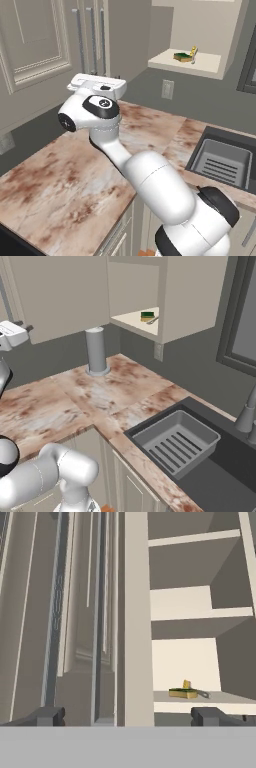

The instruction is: Pick up the dish brush and sponge from the sink, and place them back in the cabinet, and close the cabinet door.

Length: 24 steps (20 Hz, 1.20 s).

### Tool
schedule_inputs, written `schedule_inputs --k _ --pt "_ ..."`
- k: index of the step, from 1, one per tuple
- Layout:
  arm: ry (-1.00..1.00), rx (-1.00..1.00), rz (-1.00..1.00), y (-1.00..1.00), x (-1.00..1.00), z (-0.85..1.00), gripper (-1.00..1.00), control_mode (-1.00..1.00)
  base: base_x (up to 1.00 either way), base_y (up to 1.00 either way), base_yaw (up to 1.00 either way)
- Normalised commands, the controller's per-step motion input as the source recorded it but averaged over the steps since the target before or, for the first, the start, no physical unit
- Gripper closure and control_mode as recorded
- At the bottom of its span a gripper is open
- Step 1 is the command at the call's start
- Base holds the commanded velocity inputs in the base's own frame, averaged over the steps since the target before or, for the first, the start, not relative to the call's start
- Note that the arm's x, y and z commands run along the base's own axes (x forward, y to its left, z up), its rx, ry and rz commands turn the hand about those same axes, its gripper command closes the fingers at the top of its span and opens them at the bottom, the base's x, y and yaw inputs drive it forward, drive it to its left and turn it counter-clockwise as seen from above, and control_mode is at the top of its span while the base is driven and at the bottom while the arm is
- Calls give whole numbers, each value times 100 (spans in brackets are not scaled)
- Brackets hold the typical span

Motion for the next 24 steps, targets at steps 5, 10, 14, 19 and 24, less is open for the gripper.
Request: schedule_inputs --k 5,10,14,19,24 --pt "0 0 0 0 -3 0 -100 -100 0 0 0" --pt "0 0 1 0 -8 0 -100 -100 0 0 0" --pt "0 0 1 2 -8 0 -100 -100 0 0 0" --pt "0 0 0 0 -2 0 -100 -100 0 0 0" --pt "0 0 0 -10 0 0 -100 -100 0 0 0"
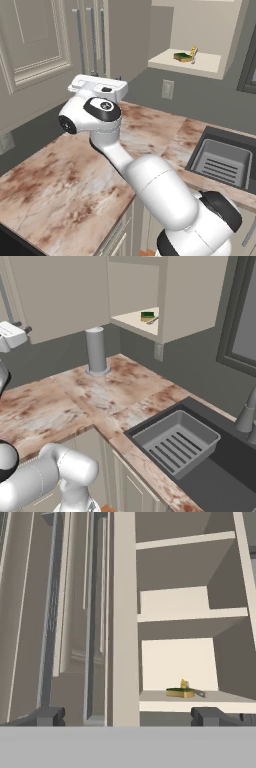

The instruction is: Pick up the dish brush and sponge from the sink, and place them back in the cabinet, and close the cabinet door.

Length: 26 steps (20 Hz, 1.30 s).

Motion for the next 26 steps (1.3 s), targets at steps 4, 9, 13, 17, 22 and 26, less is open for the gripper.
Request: schedule_inputs --k 4,9,13,17,22,26 --pt "0 0 0 -13 0 0 -100 -100 0 0 0" --pt "0 0 0 -13 0 0 -100 -100 0 0 0" --pt "0 0 0 -14 0 0 -100 -100 0 0 0" --pt "0 0 0 -7 0 0 -100 -100 0 0 0" --pt "0 0 0 0 3 0 -100 -100 0 0 0" --pt "0 0 0 0 13 0 -100 -100 0 0 0"
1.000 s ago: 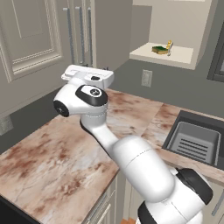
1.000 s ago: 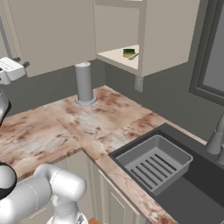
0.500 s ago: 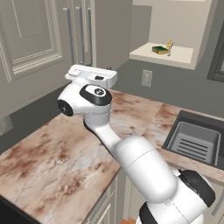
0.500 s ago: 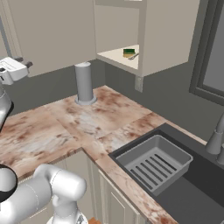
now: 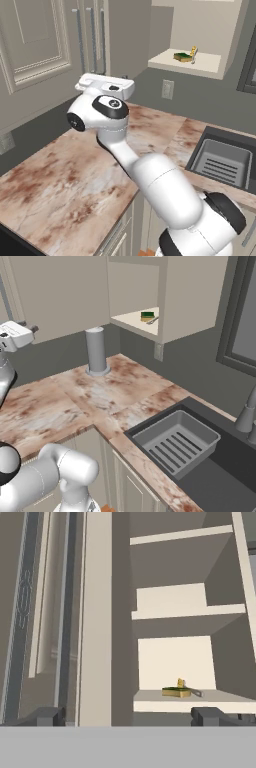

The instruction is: Pick up the dish brush and sponge from the sink, and place them back in the cabinet, and close the cabinet door.

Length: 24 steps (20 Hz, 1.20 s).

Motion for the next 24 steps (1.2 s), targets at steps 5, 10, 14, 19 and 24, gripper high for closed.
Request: schedule_inputs --k 5,10,14,19,24 --pt "0 0 0 0 13 0 -100 -100 0 0 0" --pt "0 0 0 0 4 0 -100 -100 0 0 0" --pt "0 0 0 -11 2 0 -100 -100 0 0 0" --pt "0 0 0 -27 0 0 -100 -100 0 0 0" --pt "0 0 -5 -38 0 0 -100 -100 0 0 0"
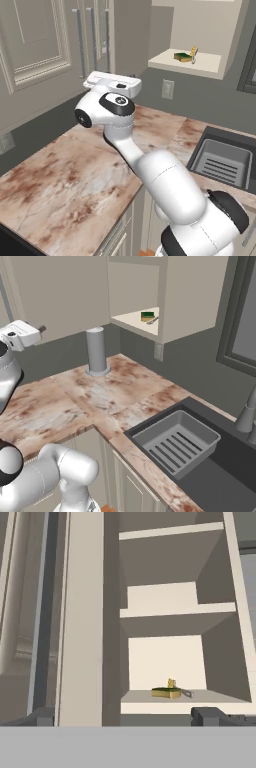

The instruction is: Pick up the dish brush and sponge from the sink, and place them back in the cabinet, and close the cabinet door.

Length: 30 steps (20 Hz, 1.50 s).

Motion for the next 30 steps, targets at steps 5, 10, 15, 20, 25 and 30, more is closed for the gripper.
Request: schedule_inputs --k 5,10,15,20,25,30 --pt "0 0 -8 -41 0 0 -100 -100 0 0 0" --pt "-2 0 -10 -44 0 0 -100 -100 0 0 0" --pt "-3 0 -15 -41 0 0 -100 -100 0 0 0" --pt "-4 0 -20 -37 0 0 -100 -100 0 0 0" --pt "-5 0 -19 -34 0 0 -100 -100 0 0 0" --pt "-6 0 -19 -37 0 0 -100 -100 0 0 0"
